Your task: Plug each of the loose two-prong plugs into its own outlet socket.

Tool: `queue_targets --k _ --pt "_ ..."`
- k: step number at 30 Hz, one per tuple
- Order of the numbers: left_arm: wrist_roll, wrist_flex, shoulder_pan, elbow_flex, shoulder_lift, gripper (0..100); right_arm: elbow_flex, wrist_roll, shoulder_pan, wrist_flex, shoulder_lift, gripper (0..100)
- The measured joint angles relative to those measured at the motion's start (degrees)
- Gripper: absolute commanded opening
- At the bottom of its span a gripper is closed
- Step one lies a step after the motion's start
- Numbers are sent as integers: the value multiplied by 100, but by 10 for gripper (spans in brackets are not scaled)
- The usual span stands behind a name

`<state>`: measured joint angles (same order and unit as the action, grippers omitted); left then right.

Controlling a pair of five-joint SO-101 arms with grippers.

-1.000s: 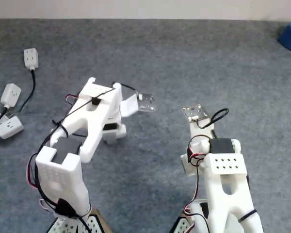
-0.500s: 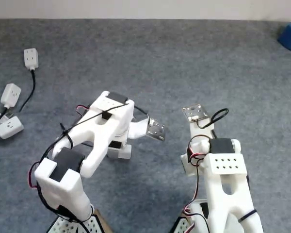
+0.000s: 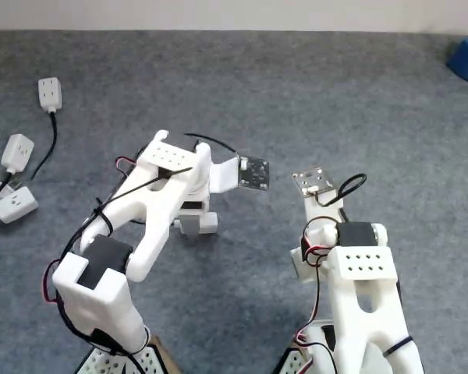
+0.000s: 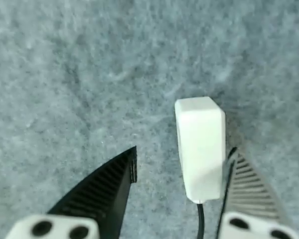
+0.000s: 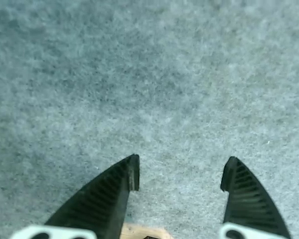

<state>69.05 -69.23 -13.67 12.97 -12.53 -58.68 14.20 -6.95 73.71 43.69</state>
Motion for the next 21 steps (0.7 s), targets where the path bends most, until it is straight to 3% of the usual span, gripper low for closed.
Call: queue_targets --k 6,21 --pt "-9 501 176 -70 0 284 0 0 0 0 0 271" --pt "-9 563 501 -800 -9 284 0 0 0 0 0 271"
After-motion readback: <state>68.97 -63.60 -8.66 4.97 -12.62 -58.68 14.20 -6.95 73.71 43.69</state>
